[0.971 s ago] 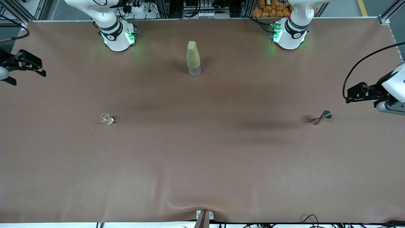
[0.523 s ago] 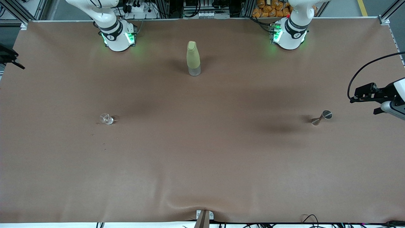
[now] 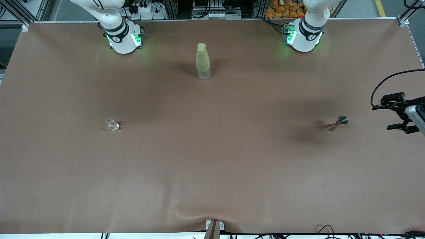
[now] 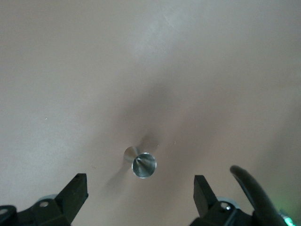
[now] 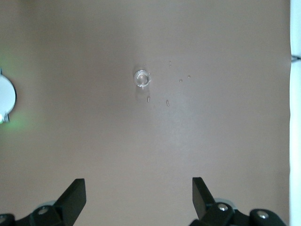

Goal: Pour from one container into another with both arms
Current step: 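Reach the right gripper to the beaker while the left gripper reaches the jigger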

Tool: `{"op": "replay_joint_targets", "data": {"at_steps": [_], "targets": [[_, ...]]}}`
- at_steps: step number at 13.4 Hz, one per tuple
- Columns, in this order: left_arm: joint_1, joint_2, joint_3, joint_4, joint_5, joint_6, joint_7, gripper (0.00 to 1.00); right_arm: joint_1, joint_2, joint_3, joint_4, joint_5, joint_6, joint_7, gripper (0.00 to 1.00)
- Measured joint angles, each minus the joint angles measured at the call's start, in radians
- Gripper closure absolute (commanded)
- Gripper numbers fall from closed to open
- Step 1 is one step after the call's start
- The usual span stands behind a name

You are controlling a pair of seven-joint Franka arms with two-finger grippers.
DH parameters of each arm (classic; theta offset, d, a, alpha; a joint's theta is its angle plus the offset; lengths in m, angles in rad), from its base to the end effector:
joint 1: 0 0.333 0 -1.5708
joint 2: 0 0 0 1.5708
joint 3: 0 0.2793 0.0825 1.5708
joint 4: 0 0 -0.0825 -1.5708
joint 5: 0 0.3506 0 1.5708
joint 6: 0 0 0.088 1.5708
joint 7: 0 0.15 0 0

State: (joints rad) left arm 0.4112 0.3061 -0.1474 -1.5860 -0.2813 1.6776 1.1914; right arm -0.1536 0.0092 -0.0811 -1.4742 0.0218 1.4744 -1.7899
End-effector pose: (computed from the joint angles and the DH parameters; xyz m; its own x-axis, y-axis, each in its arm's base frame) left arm 0.5659 0.1191 0.3854 0.6596 -0.7232 0.2046 -0.7442 -0.5902 0.3129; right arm 0.5005 -0.1160 0.5736 0.0136 0.9997 0.0224 0.9999 -0.0135 -0.0042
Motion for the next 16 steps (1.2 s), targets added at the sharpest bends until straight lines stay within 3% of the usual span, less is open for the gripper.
{"op": "replay_joint_targets", "data": {"at_steps": [3,7,10,16], "targets": [[0.072,0.066,0.001,-0.002,-0.073,0.0,0.207,0.0,-0.011,0.0,-0.028,-0.037,0.056,0.0,-0.051,0.0],[0.101,0.141,-0.003,-0.004,-0.105,-0.001,0.541,0.0,-0.015,0.002,-0.139,-0.164,0.222,0.023,-0.207,0.0],[0.112,0.2,-0.004,-0.009,-0.137,-0.009,0.66,0.0,-0.017,0.007,-0.206,-0.282,0.347,0.07,-0.368,0.0],[0.171,0.318,-0.005,-0.011,-0.184,-0.032,0.931,0.0,-0.068,0.049,-0.234,-0.48,0.551,0.092,-0.594,0.0]]}}
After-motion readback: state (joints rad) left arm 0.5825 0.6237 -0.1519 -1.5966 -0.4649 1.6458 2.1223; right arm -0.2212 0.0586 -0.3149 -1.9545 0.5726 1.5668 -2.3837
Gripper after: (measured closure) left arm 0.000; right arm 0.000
